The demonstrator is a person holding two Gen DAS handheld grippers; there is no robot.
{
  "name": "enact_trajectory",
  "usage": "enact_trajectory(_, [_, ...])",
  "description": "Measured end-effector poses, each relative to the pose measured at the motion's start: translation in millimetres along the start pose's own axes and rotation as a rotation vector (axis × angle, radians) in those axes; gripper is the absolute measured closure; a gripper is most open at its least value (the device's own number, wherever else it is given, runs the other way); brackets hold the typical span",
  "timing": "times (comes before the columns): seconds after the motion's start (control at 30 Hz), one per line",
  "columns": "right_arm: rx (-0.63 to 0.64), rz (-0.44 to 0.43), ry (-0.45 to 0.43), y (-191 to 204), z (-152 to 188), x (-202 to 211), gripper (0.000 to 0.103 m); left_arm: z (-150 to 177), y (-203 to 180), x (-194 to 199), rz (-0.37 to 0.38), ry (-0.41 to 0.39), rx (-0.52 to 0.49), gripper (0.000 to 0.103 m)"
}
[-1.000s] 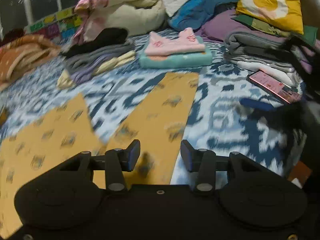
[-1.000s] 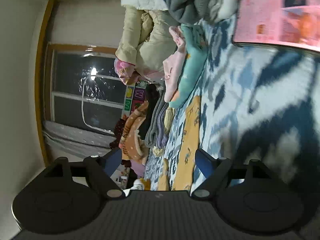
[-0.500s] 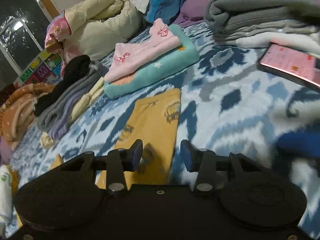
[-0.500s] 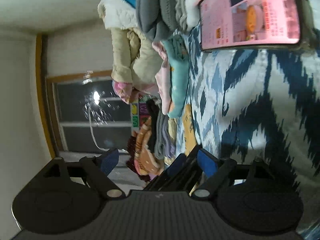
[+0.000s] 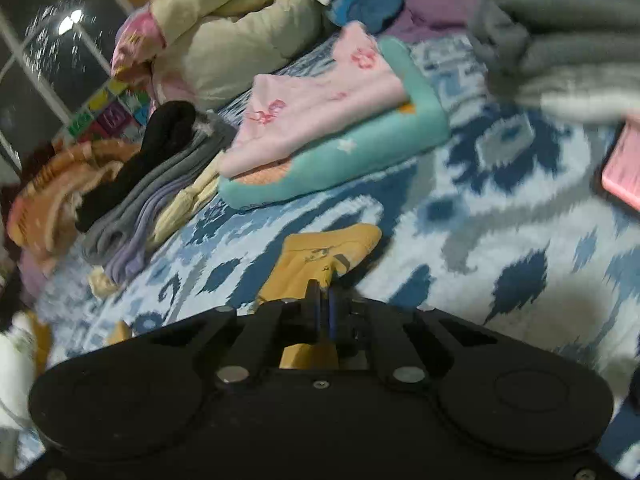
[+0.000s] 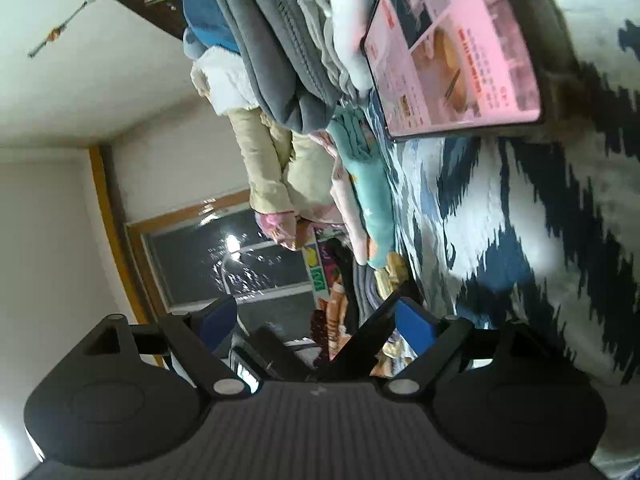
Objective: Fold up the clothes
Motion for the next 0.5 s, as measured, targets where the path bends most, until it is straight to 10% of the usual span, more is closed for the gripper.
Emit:
enact_trajectory(0.2, [0.315, 0.141, 0.241, 22, 36, -29, 0.014, -14, 99, 25, 0.107, -0.019, 0.286, 0.1])
enact_trajectory(0.5, [1.065, 0.307, 0.829, 22, 194, -71, 0.015, 12, 248, 66, 0.13, -0.068, 0.579, 0.101])
Point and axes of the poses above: each gripper's, at about its wrist camera, not at the fingertips, and x roughly against the way its jaws point, y to its left, z to its underside, the point moved 4 cm from there along -x, roughly the way its jaws point, and after that the axes turned 13 degrees about -z, right-handed, at the moved point
